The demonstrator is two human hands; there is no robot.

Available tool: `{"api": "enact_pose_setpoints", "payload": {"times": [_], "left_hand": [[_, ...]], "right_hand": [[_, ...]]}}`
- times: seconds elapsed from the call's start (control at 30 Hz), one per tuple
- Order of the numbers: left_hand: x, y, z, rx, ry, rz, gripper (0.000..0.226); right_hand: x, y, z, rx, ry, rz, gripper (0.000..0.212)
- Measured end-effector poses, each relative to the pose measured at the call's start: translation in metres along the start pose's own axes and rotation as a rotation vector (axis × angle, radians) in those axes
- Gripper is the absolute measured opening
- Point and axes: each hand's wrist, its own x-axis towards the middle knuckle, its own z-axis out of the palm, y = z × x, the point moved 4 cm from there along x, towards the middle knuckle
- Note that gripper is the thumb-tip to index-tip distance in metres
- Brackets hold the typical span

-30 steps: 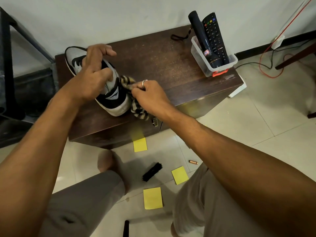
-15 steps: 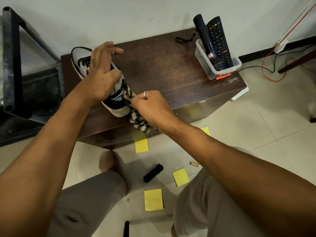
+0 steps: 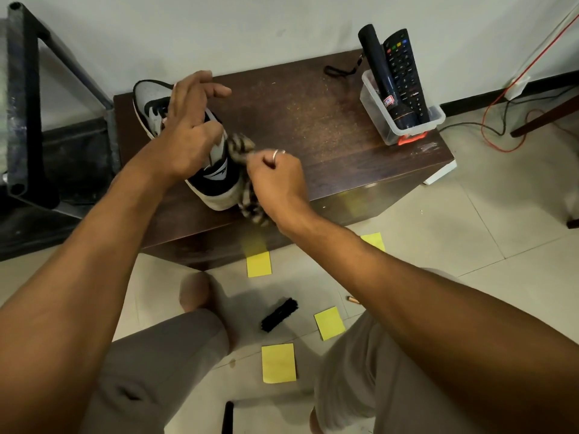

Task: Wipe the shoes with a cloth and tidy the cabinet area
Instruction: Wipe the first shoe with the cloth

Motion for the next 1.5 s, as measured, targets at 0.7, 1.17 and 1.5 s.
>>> {"api": "enact_pose_setpoints", "payload": {"times": [0.7, 1.17, 1.5], "left_hand": [[-0.001, -0.033, -0.002, -0.349, 0.224, -0.678, 0.105], [-0.006, -0.015, 0.002, -0.458, 0.188, -0.604, 0.047], [-0.003, -0.021, 0.004, -0.474, 0.202, -0.556, 0.045]], "right_hand": [[0.01, -0.001, 0.035, 0.123, -0.077, -0.035, 0.026], [0.022, -0.012, 0.037, 0.06, -0.142, -0.038, 0.031], [0.031, -0.009, 0.029, 0.167, -0.163, -0.12, 0.033]]}}
